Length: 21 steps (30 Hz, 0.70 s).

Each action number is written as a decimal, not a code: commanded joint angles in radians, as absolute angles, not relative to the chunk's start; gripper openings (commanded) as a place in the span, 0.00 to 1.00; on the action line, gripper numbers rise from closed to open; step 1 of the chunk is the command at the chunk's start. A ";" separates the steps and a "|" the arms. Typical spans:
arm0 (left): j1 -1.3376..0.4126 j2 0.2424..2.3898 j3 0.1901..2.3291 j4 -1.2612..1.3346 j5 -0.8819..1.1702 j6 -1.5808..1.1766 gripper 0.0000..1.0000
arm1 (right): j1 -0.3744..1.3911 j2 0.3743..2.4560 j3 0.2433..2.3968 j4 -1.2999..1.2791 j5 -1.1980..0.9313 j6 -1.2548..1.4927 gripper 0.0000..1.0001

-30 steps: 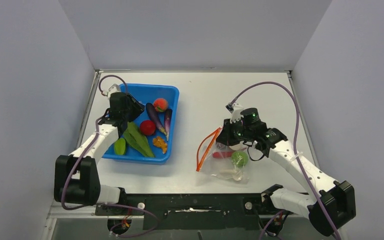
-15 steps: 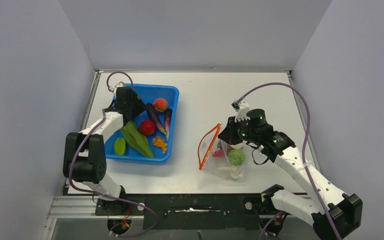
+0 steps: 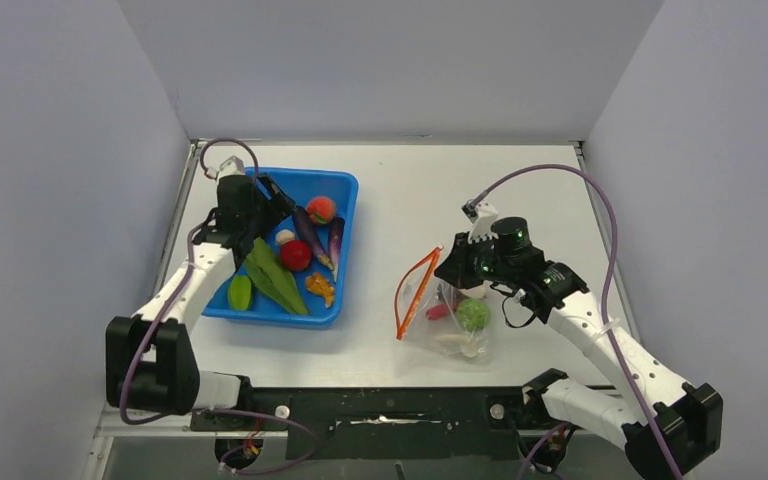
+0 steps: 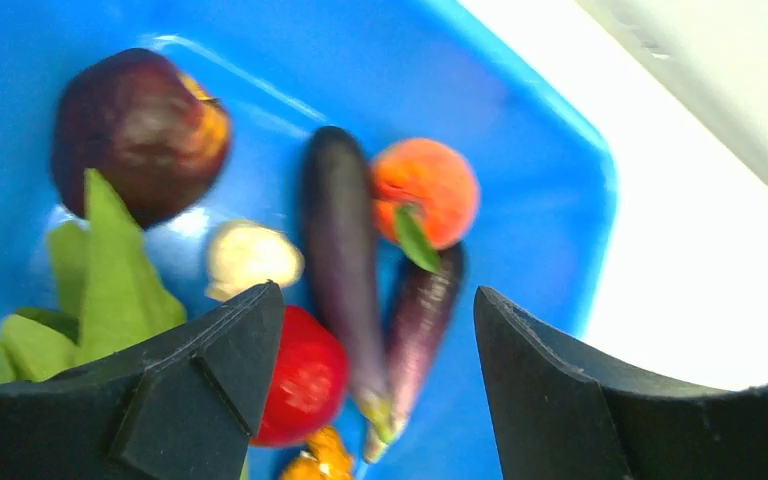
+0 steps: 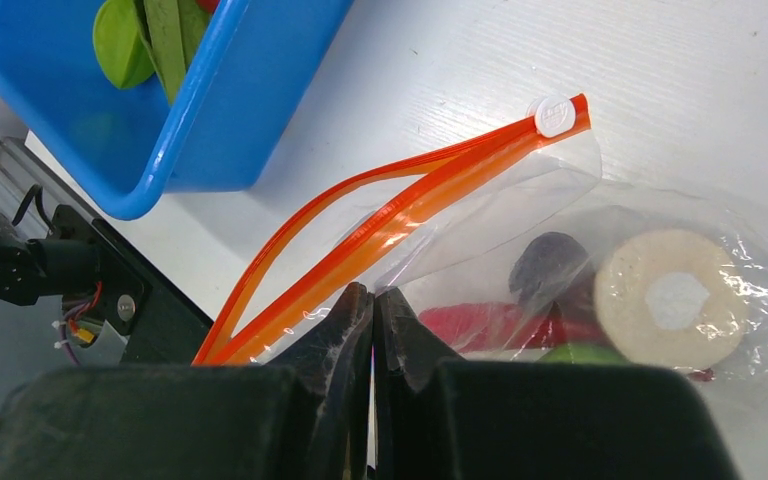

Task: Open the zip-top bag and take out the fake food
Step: Place the fake vegetable in the bin, then pick up the fake fruit from the zipper food storage bag.

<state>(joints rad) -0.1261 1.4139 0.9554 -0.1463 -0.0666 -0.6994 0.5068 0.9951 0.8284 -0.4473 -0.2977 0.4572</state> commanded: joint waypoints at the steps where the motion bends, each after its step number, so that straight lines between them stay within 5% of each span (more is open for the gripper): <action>1: -0.207 1.240 0.897 -0.022 0.052 -0.734 0.69 | 0.521 1.008 0.865 -0.381 -0.305 0.461 0.00; 11: -0.672 1.193 0.856 0.095 0.042 -0.761 0.59 | 0.532 1.018 0.865 -0.351 -0.329 0.476 0.00; 21: -0.851 1.355 0.845 0.202 0.058 -0.841 0.48 | 0.544 1.003 0.847 -0.342 -0.306 0.484 0.00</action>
<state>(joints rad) -0.8062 1.3193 0.8234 0.1032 0.0498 -0.8074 0.5320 1.0180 0.8284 -0.4004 -0.3107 0.4797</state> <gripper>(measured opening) 0.492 0.025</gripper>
